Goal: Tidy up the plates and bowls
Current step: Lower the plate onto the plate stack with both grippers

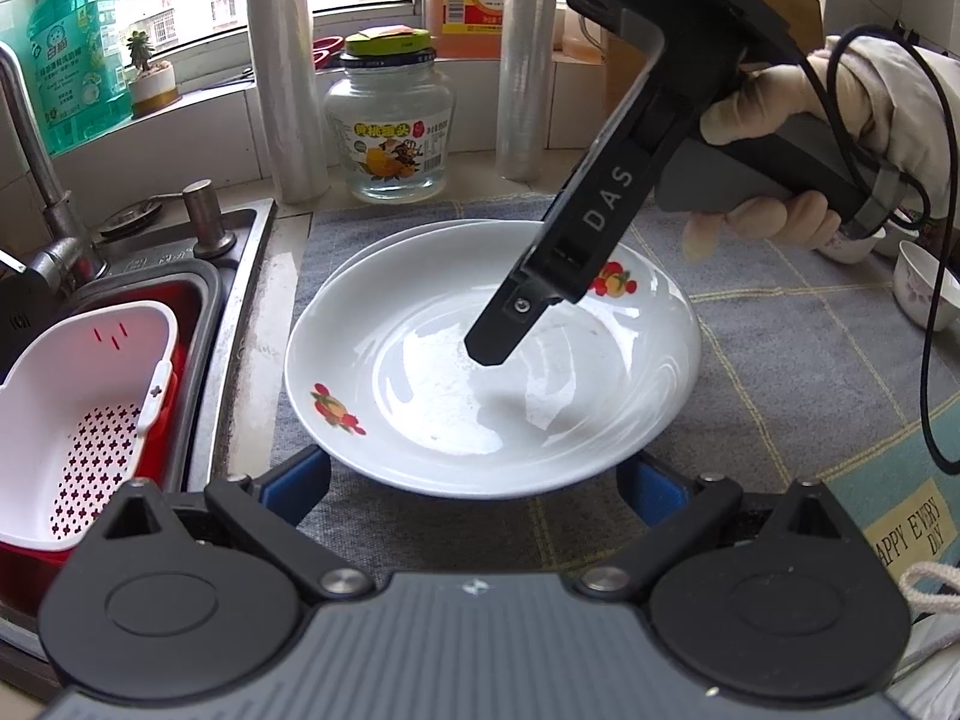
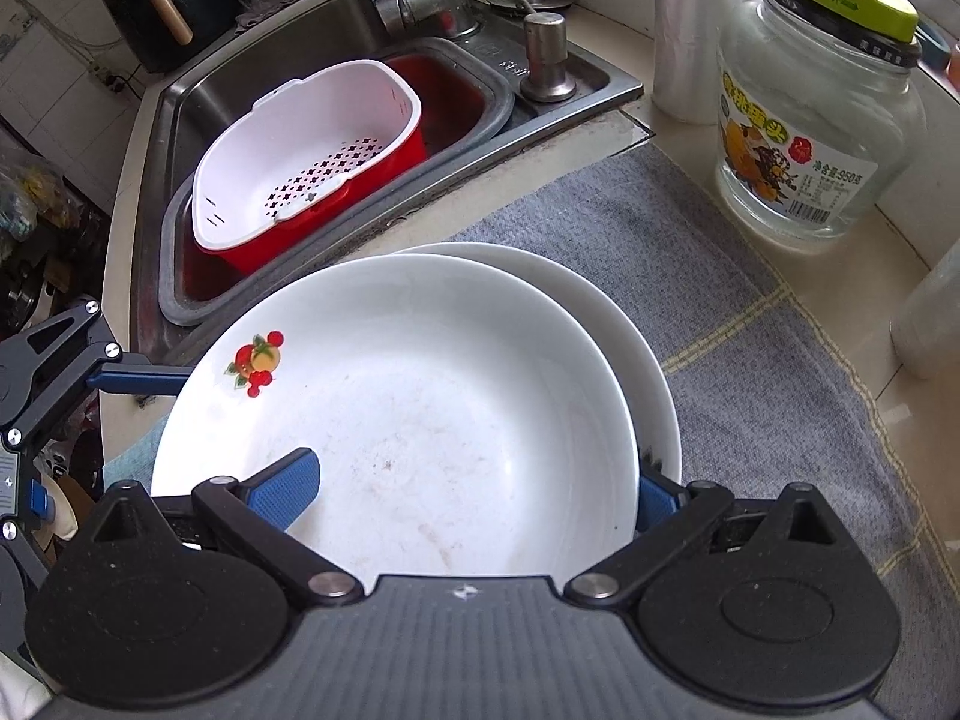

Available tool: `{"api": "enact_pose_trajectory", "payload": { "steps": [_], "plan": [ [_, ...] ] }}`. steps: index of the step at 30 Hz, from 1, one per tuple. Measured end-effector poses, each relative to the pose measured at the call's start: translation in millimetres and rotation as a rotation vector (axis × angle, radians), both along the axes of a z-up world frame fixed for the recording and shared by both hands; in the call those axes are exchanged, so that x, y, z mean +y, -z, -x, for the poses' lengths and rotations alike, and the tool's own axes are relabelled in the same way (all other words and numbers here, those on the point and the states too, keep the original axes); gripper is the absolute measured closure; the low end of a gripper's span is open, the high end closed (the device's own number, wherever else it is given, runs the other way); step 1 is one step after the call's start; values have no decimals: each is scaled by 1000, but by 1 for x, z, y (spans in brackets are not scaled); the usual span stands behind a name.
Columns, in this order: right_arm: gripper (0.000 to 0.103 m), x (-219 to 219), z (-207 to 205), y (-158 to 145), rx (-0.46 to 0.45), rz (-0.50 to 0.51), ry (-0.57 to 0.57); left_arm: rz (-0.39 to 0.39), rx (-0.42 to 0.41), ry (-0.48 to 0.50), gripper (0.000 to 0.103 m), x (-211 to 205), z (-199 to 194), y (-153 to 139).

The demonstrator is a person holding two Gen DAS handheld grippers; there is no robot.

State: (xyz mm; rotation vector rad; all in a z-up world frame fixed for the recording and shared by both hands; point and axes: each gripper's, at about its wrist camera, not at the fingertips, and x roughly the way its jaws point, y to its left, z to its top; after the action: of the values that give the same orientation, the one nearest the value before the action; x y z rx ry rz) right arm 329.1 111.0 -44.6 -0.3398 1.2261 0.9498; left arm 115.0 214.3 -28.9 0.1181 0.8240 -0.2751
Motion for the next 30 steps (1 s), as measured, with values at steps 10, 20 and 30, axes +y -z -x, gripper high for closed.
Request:
{"api": "enact_pose_trajectory", "payload": {
  "steps": [10,20,30],
  "plan": [
    [0,-6,5,-4,20,2,24,9,0,15,2,2,-3,3],
    [0,-16,8,-11,35,-11,48,5,5,18,2,4,-8,6],
    [0,-19,14,-18,29,29,73,5,4,37,2,3,-11,7]
  ]
}}
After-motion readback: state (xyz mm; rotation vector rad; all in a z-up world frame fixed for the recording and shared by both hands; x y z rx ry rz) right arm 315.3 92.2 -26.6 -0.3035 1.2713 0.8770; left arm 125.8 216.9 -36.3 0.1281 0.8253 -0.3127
